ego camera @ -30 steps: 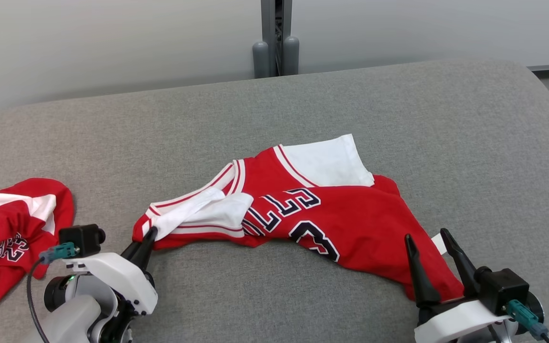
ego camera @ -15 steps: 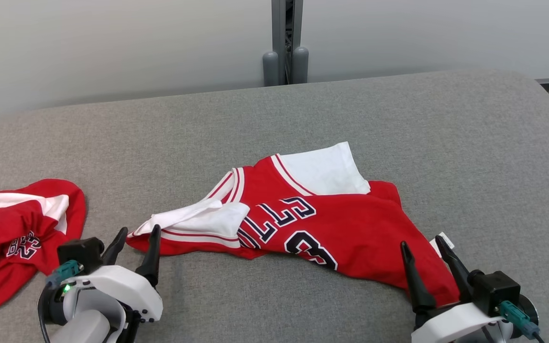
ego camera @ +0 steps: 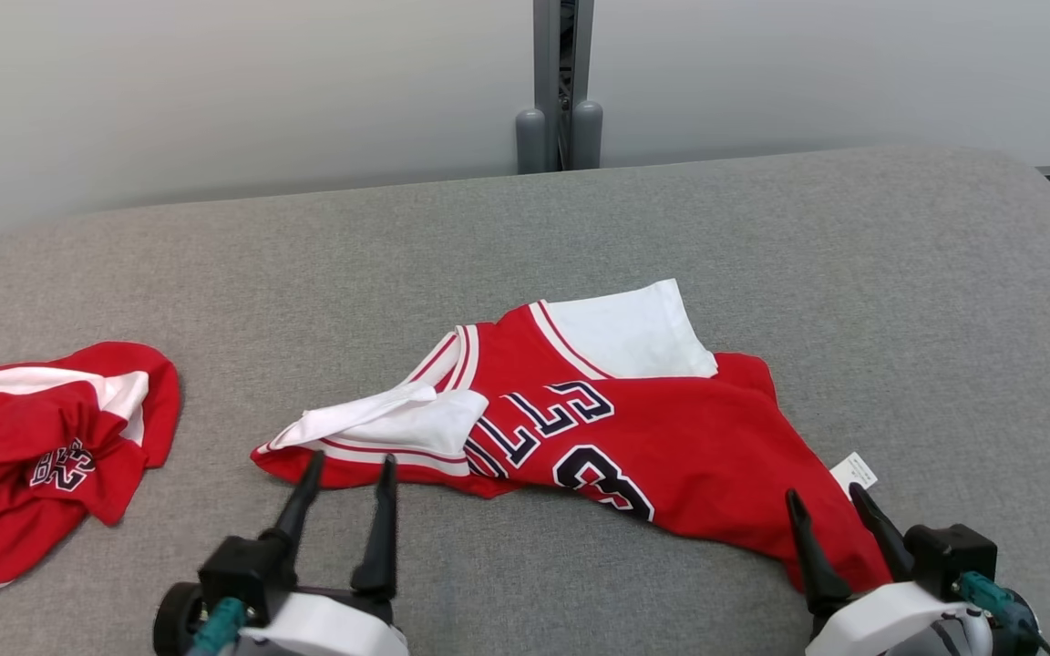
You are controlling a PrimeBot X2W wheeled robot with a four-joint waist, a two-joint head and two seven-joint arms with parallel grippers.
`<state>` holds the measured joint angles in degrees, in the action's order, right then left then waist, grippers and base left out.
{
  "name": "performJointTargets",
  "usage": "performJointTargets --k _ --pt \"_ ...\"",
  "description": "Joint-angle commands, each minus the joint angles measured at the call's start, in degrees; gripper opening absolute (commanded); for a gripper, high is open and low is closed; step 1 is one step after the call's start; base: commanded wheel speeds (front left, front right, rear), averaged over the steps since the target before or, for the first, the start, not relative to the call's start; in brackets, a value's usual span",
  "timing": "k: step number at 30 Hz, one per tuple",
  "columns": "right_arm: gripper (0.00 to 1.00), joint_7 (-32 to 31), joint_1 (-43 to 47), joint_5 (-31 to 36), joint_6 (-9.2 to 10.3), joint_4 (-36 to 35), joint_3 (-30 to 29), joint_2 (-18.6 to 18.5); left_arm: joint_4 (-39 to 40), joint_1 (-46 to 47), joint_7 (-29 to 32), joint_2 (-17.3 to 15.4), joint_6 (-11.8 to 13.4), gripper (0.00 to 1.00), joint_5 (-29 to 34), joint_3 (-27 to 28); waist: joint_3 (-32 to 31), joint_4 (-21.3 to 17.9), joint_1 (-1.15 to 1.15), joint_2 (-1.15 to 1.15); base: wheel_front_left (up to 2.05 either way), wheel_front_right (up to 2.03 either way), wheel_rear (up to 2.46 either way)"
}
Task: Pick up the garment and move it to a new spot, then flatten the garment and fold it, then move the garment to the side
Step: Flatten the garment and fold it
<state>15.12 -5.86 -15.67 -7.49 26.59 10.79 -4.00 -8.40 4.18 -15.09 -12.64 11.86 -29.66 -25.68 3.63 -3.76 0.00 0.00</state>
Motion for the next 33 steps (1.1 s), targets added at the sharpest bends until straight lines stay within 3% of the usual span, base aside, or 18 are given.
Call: performJointTargets --k 1,10,15,20,21,22,28,33 --pt "1.00 0.0 -1.3 -0.8 -0.01 1.2 0.2 -0.9 0.5 -1.0 0.0 0.4 -0.6 1.00 1.6 0.3 0.0 0.2 0.00 0.00 0.00 0.00 0.00" --pt "1.00 0.0 -10.8 -4.6 -0.01 18.6 6.5 -6.2 -1.1 -3.5 0.0 5.6 -5.1 1.00 8.1 0.3 0.3 3.4 0.00 0.00 0.00 0.00 0.00" --pt "1.00 -2.7 -14.6 -9.1 -0.01 26.0 9.7 -7.0 -2.3 -3.6 0.0 7.2 -7.2 1.00 9.7 0.5 0.5 5.4 0.00 0.00 0.00 0.00 0.00" --pt "0.99 -6.9 -14.6 -14.6 -0.08 29.1 15.4 -6.8 -2.7 -3.6 0.0 8.1 -8.2 1.00 10.7 1.9 0.6 6.4 0.00 0.00 0.00 0.00 0.00" --pt "0.46 -7.2 -14.6 -15.5 -0.14 29.1 16.5 -6.9 -2.7 -3.6 0.0 8.2 -8.4 1.00 10.9 2.2 0.6 6.4 0.00 0.00 0.00 0.00 0.00" --pt "0.00 -7.0 -14.6 -16.3 -0.17 29.1 17.5 -7.1 -2.7 -3.6 0.0 8.3 -8.5 1.00 11.1 2.5 0.6 6.4 0.00 0.00 0.00 0.00 0.00" --pt "0.00 -2.6 -15.5 -19.0 -0.07 27.0 22.7 -9.4 -2.4 -4.0 0.0 8.8 -9.3 1.00 12.2 4.3 0.1 5.3 0.00 0.00 0.00 0.00 0.00" --pt "0.00 0.1 -17.3 -16.5 -0.06 20.7 21.9 -11.3 -2.3 -5.1 0.0 9.1 -10.0 1.00 13.1 5.3 -1.0 3.0 0.00 0.00 0.00 0.00 0.00"
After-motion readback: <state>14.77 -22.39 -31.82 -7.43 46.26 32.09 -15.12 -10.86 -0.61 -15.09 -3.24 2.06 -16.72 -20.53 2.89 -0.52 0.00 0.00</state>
